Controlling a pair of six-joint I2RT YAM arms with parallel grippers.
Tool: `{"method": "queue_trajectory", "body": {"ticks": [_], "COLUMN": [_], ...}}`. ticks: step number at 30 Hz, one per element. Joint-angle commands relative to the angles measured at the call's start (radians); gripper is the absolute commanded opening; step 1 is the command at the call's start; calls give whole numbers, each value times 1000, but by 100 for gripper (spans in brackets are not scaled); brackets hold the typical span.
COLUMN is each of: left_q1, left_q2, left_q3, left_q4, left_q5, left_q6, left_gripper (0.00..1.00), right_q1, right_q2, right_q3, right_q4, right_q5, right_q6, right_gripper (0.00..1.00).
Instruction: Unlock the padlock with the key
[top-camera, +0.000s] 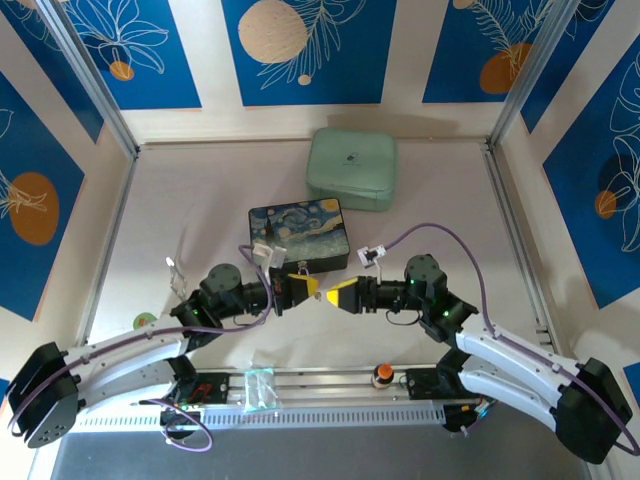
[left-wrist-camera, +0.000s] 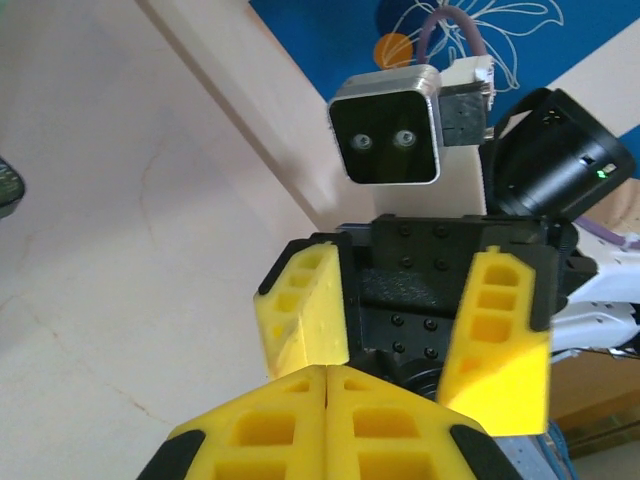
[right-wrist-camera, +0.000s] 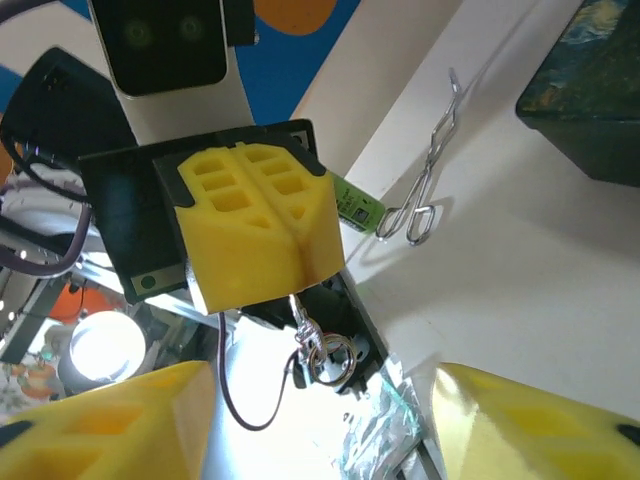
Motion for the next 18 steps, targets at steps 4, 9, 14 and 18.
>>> {"method": "queue_trajectory", "body": {"ticks": [4,9,14,18], "left_q1": [11,11,11,9], "left_q2": [6,7,20,13], "left_q3": [0,-18,-56,-54], "left_q4": [90,137,277,274], "left_q5": [51,22,-10,-20], "left_q6": [-2,-29,-103,-100], "left_gripper": [0,0,0,0], "right_q1": [25,40,91,102], "right_q2": [37,67,105,117], "right_q3": [27,6,18,18], "right_q4": [98,193,256,297], "right_q5": [-54,-39,25,45], "right_q6": [-2,41,54,70], "right_gripper": [47,32,34,33]}}
